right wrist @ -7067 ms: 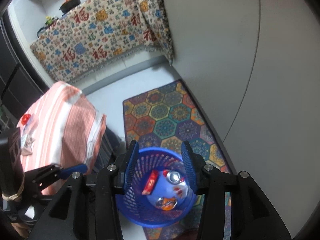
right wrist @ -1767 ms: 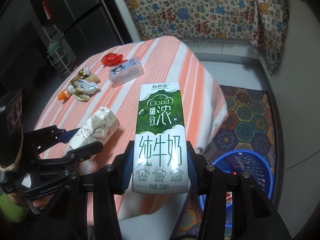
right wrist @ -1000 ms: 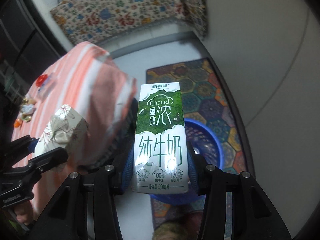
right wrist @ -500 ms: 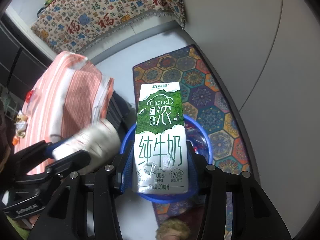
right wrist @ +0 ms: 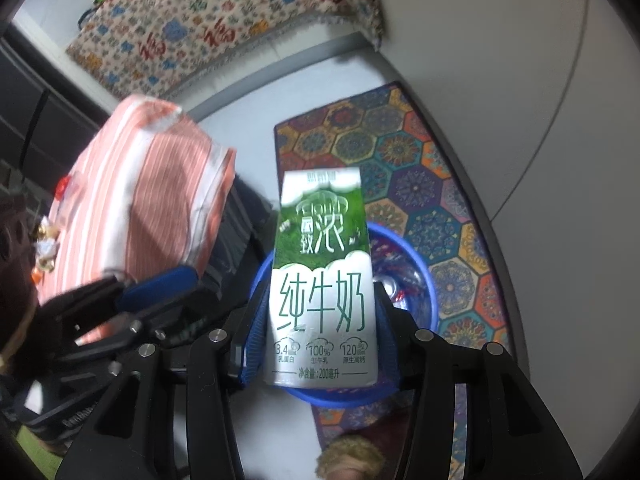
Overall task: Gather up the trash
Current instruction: 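Open both grippers over the blue basket to drop bag and carton, then move both grippers back over the table and hold still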
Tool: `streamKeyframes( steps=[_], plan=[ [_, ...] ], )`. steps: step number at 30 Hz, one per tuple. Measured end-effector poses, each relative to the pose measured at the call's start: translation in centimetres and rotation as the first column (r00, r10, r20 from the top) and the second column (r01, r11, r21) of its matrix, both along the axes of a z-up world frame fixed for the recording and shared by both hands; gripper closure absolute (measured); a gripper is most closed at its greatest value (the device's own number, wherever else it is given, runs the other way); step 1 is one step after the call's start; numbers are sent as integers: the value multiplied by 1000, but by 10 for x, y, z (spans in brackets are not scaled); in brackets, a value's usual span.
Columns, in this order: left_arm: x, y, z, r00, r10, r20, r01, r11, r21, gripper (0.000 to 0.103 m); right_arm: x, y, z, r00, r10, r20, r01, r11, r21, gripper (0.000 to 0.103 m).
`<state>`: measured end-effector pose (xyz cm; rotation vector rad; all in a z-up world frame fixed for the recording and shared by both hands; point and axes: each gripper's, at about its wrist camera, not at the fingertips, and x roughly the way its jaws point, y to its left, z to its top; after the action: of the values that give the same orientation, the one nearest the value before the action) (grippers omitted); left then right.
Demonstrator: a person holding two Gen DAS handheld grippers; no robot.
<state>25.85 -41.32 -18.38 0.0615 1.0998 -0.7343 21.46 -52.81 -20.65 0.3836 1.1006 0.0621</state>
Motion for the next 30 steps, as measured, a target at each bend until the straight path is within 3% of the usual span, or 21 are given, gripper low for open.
streamKeyframes(
  steps=[6, 9, 14, 17, 20, 25, 28, 30],
  plan=[
    [-7, 18, 13, 1000, 12, 15, -12, 1000, -15, 76, 0, -1, 7, 999, -19, 26, 20, 1000, -20, 44],
    [-21, 36, 31, 998, 6, 60, -4, 999, -36, 75, -1, -1, 13, 998, -36, 51, 38, 998, -50, 40],
    [-47, 87, 57, 988, 46, 146, -42, 999, -29, 54, -2, 12, 31, 992, -39, 120, 57, 988, -147, 32],
    [-59, 132, 60, 978, 119, 170, -121, 993, 3, 51, -2, 28, 47, 983, -19, 184, 53, 982, -182, 29],
    [-66, 186, 53, 963, 207, 173, -222, 972, 72, 51, -1, 60, 61, 969, 37, 243, 17, 976, -217, 26],
    [-69, 276, 40, 911, 362, 199, -397, 899, 185, 51, 5, 151, 74, 932, 203, 299, -140, 966, -218, 21],
    [-72, 319, 40, 871, 425, 247, -476, 854, 210, 47, 7, 228, 73, 886, 352, 303, -296, 931, -216, 20],
    [-67, 342, 40, 855, 450, 257, -504, 838, 209, 36, 8, 272, 68, 851, 434, 296, -375, 897, -235, 17]
  ],
)
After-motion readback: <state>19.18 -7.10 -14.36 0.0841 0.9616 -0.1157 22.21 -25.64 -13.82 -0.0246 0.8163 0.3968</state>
